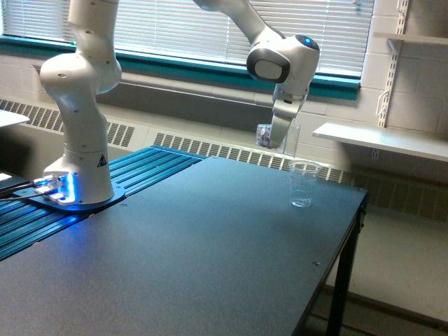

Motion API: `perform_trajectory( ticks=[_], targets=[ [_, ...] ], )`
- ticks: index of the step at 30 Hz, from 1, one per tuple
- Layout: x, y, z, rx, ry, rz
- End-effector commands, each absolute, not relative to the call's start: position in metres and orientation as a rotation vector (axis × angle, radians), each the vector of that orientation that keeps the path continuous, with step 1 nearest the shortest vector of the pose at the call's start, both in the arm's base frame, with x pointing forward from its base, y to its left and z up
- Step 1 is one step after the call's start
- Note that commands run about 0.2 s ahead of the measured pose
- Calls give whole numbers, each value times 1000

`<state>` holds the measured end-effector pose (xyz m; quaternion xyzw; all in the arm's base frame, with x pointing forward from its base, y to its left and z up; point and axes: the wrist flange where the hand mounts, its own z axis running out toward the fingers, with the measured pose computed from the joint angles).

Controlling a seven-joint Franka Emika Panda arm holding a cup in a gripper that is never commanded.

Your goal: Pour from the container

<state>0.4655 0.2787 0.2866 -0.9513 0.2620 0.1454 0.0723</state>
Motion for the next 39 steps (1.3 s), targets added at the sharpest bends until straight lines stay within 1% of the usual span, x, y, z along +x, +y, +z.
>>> perform_trajectory(
  ticks=[1,30,39],
  targets=[
    [467,280,285,-2843,808,471],
    [486,273,281,-2768,913,581],
    [492,274,285,-2748,937,601]
  ],
)
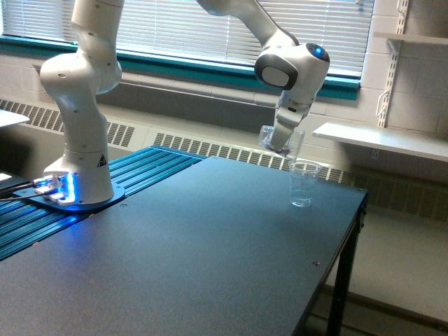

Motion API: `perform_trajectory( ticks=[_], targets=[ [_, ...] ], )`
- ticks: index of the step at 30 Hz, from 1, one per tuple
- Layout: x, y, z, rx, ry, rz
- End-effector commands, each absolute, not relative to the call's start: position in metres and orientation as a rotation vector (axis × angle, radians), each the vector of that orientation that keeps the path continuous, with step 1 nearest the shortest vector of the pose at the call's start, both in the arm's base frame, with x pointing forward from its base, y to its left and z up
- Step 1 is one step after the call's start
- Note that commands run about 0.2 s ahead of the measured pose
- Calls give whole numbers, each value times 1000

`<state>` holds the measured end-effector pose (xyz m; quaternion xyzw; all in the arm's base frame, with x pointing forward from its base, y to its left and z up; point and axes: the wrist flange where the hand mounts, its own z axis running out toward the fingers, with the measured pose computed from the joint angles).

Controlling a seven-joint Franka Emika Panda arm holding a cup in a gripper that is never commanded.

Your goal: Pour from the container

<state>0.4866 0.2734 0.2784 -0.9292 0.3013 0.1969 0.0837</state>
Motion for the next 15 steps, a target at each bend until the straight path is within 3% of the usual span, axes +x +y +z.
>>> perform_trajectory(
  ticks=[1,15],
  targets=[
    [493,275,286,-2745,940,605],
    [490,286,291,-2735,919,621]
  ],
)
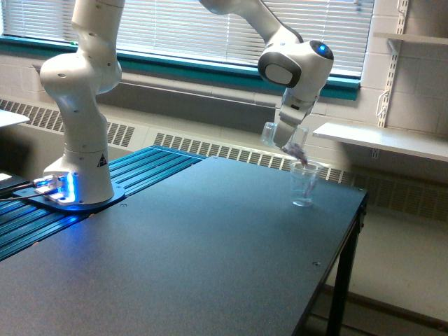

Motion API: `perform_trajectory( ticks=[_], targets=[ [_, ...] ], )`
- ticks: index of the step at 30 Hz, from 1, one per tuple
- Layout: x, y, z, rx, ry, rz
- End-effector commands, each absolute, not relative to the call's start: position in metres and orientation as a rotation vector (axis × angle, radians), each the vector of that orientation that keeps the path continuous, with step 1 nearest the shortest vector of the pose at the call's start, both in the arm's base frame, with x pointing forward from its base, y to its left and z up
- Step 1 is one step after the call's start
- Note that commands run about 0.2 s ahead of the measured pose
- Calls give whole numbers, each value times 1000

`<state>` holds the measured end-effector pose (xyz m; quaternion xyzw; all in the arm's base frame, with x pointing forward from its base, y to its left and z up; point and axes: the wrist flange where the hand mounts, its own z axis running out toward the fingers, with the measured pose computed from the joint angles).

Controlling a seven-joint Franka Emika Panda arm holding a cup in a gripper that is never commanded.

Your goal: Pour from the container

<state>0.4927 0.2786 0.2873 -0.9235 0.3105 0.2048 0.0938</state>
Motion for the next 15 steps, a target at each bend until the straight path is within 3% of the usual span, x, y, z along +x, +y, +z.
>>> perform_trajectory(
  ticks=[1,15],
  targets=[
    [490,287,290,-2734,917,623],
    [489,286,283,-2755,962,619]
  ],
)
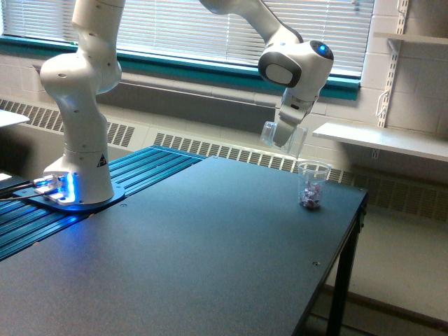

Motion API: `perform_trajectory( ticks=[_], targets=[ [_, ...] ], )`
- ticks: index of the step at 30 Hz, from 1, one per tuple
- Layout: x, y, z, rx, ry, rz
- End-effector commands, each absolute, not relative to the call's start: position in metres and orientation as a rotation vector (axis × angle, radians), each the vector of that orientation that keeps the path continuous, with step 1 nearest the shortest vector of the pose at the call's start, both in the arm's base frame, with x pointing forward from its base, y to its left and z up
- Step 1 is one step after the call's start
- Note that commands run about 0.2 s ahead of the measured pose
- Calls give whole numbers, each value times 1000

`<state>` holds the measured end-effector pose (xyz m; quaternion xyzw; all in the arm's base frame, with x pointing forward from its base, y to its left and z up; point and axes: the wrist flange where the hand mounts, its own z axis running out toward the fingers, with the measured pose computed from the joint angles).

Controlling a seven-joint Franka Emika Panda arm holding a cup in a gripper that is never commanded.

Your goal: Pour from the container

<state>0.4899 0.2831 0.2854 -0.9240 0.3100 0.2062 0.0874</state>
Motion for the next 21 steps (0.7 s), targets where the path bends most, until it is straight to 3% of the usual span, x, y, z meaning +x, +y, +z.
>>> perform_trajectory(
  ticks=[1,21],
  targets=[
    [488,286,282,-2760,964,623],
    [492,289,293,-2735,976,588]
  ],
)
